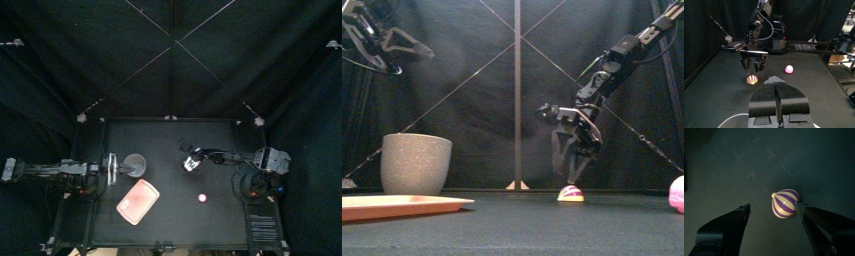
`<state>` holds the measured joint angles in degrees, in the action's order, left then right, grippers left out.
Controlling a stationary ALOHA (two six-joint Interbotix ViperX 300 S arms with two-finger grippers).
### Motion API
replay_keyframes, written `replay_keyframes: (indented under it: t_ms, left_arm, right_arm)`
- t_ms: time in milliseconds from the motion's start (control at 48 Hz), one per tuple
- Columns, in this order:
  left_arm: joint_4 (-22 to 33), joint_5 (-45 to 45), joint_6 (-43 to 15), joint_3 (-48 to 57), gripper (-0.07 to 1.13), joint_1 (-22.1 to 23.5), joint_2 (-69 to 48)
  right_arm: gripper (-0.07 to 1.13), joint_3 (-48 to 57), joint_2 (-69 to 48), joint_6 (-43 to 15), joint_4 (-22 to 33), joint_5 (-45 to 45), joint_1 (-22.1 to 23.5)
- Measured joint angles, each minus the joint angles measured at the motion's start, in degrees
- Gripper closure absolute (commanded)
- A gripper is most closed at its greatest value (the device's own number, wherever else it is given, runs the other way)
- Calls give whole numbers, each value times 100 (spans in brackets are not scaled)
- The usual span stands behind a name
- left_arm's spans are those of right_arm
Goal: Pick the onion then place it on the pink plate
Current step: Pick the onion
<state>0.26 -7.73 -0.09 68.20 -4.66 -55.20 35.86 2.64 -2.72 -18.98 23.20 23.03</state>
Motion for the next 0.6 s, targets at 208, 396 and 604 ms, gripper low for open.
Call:
replay_keyframes:
  t_ms: [208,396,604]
  left_arm:
    - [0,0,0,62,94,0,0]
    - [0,0,0,62,94,0,0]
    - [0,0,0,62,94,0,0]
  right_arm:
    - [4,-185,369,-18,281,404,79]
    - [4,-272,519,-290,624,598,70]
    - [4,-290,527,-1134,1459,712,44]
